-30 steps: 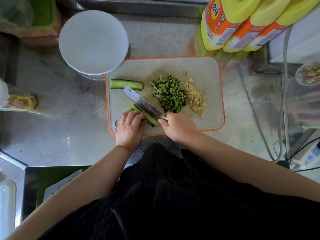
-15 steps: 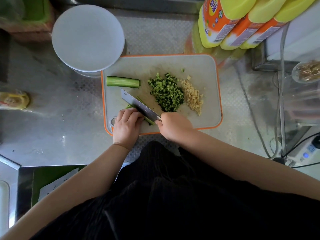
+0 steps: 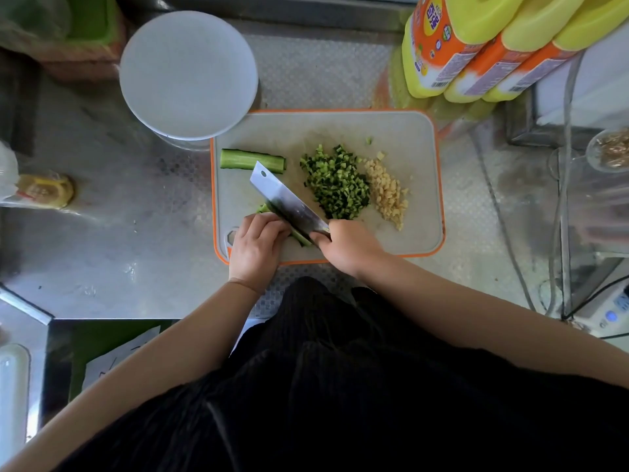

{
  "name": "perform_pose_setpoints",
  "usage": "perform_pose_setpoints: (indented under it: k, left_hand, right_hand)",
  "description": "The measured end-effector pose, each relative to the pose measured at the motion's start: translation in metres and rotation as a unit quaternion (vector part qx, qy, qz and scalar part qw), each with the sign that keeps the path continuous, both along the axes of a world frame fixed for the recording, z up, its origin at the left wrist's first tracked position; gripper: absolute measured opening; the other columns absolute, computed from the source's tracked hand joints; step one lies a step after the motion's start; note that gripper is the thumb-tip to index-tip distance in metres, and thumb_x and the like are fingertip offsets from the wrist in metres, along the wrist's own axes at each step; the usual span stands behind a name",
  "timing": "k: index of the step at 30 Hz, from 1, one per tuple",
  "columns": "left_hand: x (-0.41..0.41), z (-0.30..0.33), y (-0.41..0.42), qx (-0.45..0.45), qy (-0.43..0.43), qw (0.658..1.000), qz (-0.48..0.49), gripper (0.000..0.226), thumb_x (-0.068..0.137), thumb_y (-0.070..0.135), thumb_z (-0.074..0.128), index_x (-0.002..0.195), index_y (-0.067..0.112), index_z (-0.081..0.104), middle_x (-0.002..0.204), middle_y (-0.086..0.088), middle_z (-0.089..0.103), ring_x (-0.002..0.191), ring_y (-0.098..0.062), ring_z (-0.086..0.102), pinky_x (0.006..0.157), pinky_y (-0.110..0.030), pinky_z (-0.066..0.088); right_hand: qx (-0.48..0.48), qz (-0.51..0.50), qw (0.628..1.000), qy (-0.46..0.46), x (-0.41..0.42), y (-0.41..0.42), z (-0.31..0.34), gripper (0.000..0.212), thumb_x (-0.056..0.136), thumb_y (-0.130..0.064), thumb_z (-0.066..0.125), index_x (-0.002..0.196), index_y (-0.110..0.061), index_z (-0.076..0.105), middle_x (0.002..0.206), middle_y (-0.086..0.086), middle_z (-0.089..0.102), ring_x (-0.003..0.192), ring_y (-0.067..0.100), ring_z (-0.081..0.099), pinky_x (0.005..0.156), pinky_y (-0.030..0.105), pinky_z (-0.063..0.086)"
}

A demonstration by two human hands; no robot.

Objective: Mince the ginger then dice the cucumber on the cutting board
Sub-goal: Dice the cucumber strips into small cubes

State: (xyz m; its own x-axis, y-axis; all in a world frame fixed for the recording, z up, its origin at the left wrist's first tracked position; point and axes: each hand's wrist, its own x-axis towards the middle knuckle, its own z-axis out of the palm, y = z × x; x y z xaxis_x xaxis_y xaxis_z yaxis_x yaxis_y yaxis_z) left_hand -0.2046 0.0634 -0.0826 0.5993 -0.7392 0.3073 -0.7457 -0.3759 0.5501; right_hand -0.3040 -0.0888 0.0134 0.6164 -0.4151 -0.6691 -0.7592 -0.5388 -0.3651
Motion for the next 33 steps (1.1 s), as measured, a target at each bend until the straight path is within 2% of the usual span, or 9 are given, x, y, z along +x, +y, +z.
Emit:
perform_pose_setpoints:
  k: [4, 9, 13, 19, 24, 27, 31, 33]
  left_hand:
    - [0.004, 0.004, 0.004, 0.006, 0.009, 1.000, 0.019, 0.007, 0.089, 0.011, 0.064, 0.096, 0.009, 0.065, 0.103, -0.013, 0.061, 0.096, -0.033, 0.052, 0.084, -0.038, 0.044]
    - [0.014, 0.007, 0.002, 0.024, 0.016, 0.999, 0.025, 0.011, 0.085, 0.001, 0.065, 0.094, 0.007, 0.068, 0.102, -0.012, 0.061, 0.098, -0.031, 0.049, 0.083, -0.037, 0.043]
    - [0.016, 0.004, 0.004, 0.039, 0.019, 0.999, 0.019, 0.015, 0.080, -0.004, 0.069, 0.092, 0.005, 0.070, 0.098, -0.012, 0.063, 0.097, -0.029, 0.048, 0.083, -0.037, 0.044]
    - [0.016, 0.003, 0.003, 0.038, 0.007, 0.999, 0.014, 0.009, 0.084, 0.001, 0.065, 0.090, 0.004, 0.070, 0.097, -0.012, 0.064, 0.097, -0.029, 0.049, 0.081, -0.041, 0.047]
    - [0.016, 0.001, 0.003, 0.036, 0.007, 0.999, 0.018, 0.011, 0.087, 0.006, 0.060, 0.089, 0.004, 0.070, 0.095, -0.012, 0.064, 0.096, -0.030, 0.050, 0.078, -0.041, 0.049]
    - [0.016, 0.001, 0.003, 0.037, 0.014, 0.999, 0.018, 0.012, 0.087, 0.007, 0.059, 0.090, 0.004, 0.070, 0.096, -0.012, 0.064, 0.095, -0.030, 0.050, 0.078, -0.041, 0.048]
    - [0.014, 0.004, 0.006, 0.022, 0.012, 1.000, 0.017, 0.008, 0.087, 0.002, 0.061, 0.090, 0.004, 0.069, 0.098, -0.014, 0.062, 0.095, -0.029, 0.050, 0.080, -0.036, 0.046]
    - [0.014, 0.005, 0.009, 0.019, 0.001, 0.999, 0.027, 0.007, 0.086, 0.001, 0.064, 0.090, 0.004, 0.069, 0.098, -0.014, 0.063, 0.096, -0.029, 0.049, 0.082, -0.034, 0.043]
  right_hand:
    - [-0.038, 0.033, 0.999, -0.005, -0.004, 0.006, 0.012, 0.037, 0.100, -0.041, 0.040, 0.076, -0.013, 0.042, 0.065, 0.000, 0.042, 0.062, 0.022, 0.045, 0.052, 0.032, 0.031]
    - [-0.058, 0.070, 0.996, -0.014, -0.007, 0.011, 0.014, 0.043, 0.101, -0.038, 0.039, 0.064, -0.019, 0.028, 0.062, 0.000, 0.040, 0.060, 0.022, 0.042, 0.046, 0.031, 0.023]
    - [-0.069, 0.084, 0.994, -0.007, -0.005, 0.013, 0.012, 0.043, 0.101, -0.037, 0.039, 0.064, -0.020, 0.027, 0.062, 0.000, 0.039, 0.064, 0.026, 0.045, 0.054, 0.031, 0.032]
    - [-0.055, 0.082, 0.995, 0.010, 0.001, 0.014, 0.009, 0.040, 0.102, -0.033, 0.040, 0.066, -0.017, 0.033, 0.064, 0.000, 0.041, 0.068, 0.026, 0.049, 0.058, 0.033, 0.036]
    - [-0.043, 0.065, 0.997, 0.015, 0.003, 0.021, 0.002, 0.030, 0.102, -0.034, 0.039, 0.081, -0.013, 0.044, 0.064, 0.000, 0.041, 0.069, 0.028, 0.051, 0.060, 0.033, 0.039]
    - [-0.041, 0.055, 0.998, 0.002, 0.004, 0.020, 0.000, 0.032, 0.102, -0.037, 0.039, 0.081, -0.013, 0.042, 0.063, -0.001, 0.040, 0.068, 0.027, 0.050, 0.056, 0.031, 0.036]
    - [-0.019, 0.029, 0.999, -0.006, 0.003, 0.008, 0.002, 0.039, 0.100, -0.042, 0.040, 0.069, -0.018, 0.035, 0.066, 0.000, 0.043, 0.061, 0.020, 0.045, 0.046, 0.030, 0.026]
    - [-0.033, 0.030, 0.999, -0.008, 0.000, 0.007, 0.005, 0.038, 0.101, -0.041, 0.039, 0.073, -0.016, 0.038, 0.066, 0.000, 0.044, 0.059, 0.020, 0.045, 0.045, 0.030, 0.026]
